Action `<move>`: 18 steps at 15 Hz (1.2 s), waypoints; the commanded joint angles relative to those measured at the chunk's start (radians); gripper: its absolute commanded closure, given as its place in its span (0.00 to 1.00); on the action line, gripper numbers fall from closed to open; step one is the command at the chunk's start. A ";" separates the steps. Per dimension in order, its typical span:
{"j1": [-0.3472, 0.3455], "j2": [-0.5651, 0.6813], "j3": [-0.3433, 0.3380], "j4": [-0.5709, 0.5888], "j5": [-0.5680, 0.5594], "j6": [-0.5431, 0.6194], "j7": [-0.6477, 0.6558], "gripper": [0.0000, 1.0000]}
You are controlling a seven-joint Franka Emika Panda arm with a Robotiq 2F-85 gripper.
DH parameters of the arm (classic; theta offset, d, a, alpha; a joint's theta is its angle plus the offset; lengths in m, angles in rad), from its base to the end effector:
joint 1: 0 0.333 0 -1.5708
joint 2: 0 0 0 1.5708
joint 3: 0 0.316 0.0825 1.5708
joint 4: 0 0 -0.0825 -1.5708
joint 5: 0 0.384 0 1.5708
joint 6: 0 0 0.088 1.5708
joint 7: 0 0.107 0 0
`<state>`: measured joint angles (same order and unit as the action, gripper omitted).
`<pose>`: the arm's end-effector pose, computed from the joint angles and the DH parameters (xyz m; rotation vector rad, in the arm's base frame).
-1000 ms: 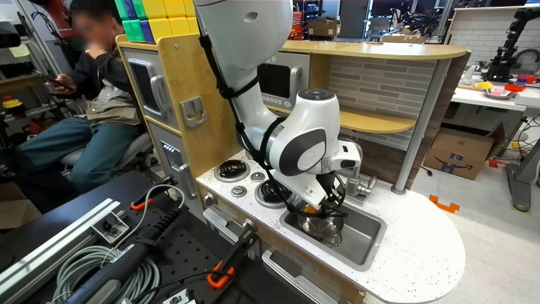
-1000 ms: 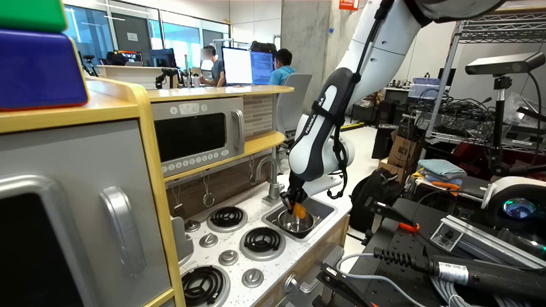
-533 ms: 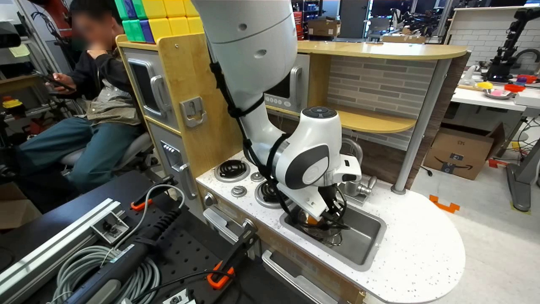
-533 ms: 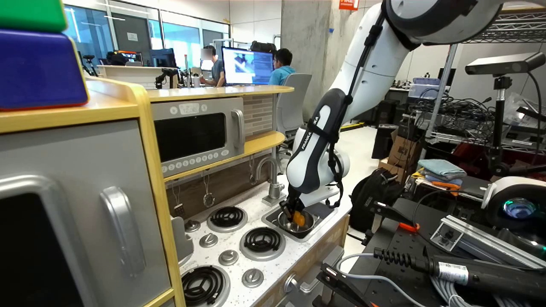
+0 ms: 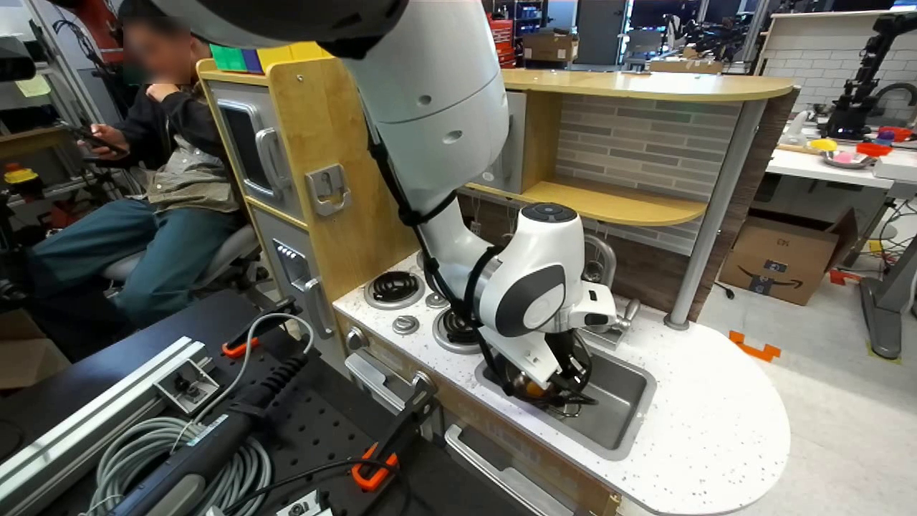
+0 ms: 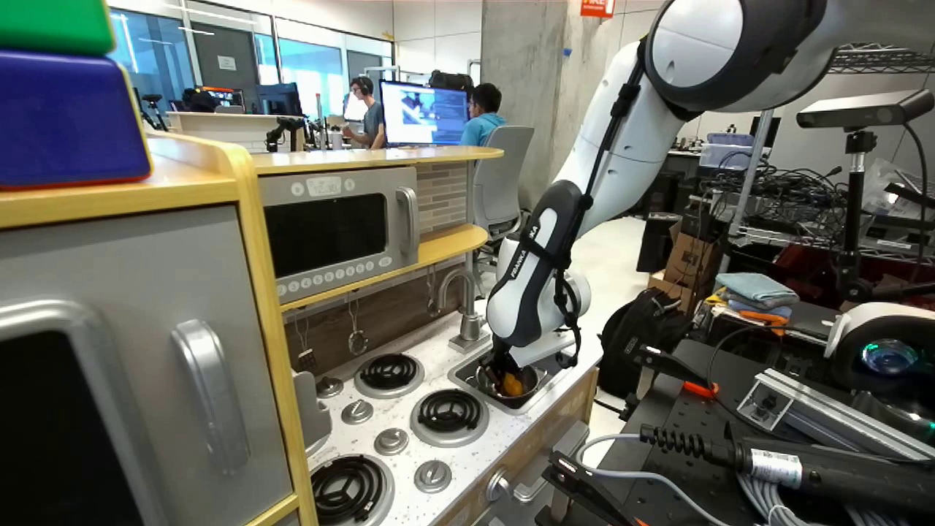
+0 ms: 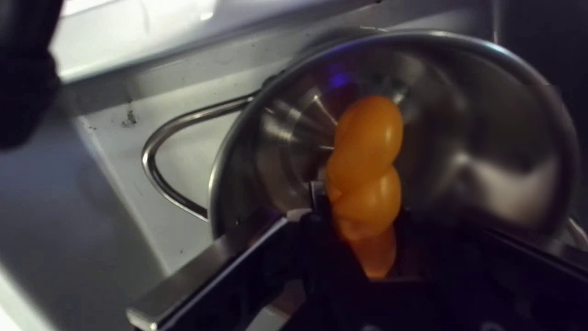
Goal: Place the toy in the silver pot
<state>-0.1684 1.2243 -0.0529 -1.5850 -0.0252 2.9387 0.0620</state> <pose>0.6154 -0.1347 -0.0674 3.0526 -0.3384 0.1930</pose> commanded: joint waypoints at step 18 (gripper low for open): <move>-0.422 -0.537 0.428 -0.513 0.049 -0.164 -0.432 0.00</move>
<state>-0.4630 0.8340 0.2703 -1.9572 -0.0254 2.9311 -0.2570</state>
